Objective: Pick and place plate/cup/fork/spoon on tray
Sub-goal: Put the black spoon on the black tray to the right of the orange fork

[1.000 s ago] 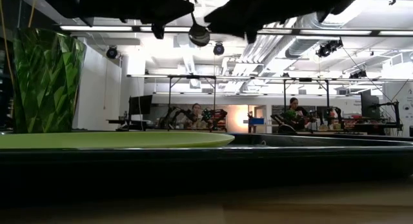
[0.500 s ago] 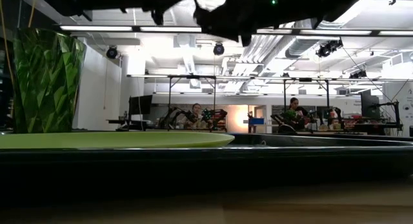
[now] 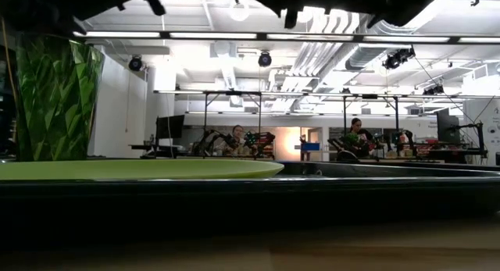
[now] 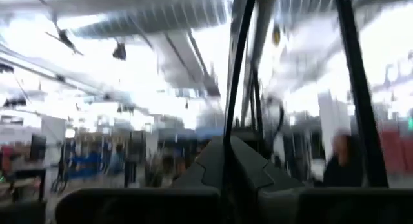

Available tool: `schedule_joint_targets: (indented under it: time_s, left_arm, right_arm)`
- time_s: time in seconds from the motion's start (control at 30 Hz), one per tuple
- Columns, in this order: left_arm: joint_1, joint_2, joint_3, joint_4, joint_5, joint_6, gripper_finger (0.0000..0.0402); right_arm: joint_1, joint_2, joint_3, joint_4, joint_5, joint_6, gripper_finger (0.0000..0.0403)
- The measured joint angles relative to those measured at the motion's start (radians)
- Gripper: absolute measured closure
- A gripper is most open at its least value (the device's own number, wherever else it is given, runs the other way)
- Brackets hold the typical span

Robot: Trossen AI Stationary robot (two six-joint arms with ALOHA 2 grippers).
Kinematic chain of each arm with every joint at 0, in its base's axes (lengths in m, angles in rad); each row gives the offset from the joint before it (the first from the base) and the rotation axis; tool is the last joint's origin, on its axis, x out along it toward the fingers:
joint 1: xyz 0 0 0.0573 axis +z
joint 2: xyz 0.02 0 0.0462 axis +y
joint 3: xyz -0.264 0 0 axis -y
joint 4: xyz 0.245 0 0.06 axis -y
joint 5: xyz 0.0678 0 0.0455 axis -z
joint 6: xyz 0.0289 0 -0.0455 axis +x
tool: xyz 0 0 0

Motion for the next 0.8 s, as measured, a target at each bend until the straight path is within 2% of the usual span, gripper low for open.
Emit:
schedule_joint_targets:
  time_s: [0.1,0.27,0.53,0.8]
  left_arm:
    - [0.0,0.0,-0.036,0.12,-0.007,-0.025,0.0401]
    - [0.0,0.036,-0.005,0.124,-0.047,-0.092,0.0401]
    - [-0.001,0.152,0.062,0.124,-0.049,-0.09,0.0401]
    - [-0.001,0.154,0.077,0.125,-0.049,-0.071,0.0402]
  right_arm:
    - [-0.003,0.0,0.0,0.021,0.0,-0.007,0.0245]
    - [-0.016,0.0,0.0,0.105,-0.004,0.003,0.0245]
    - [-0.016,0.022,0.001,0.118,-0.003,0.037,0.0245]
    - [-0.016,0.027,0.001,0.124,-0.003,0.053,0.0245]
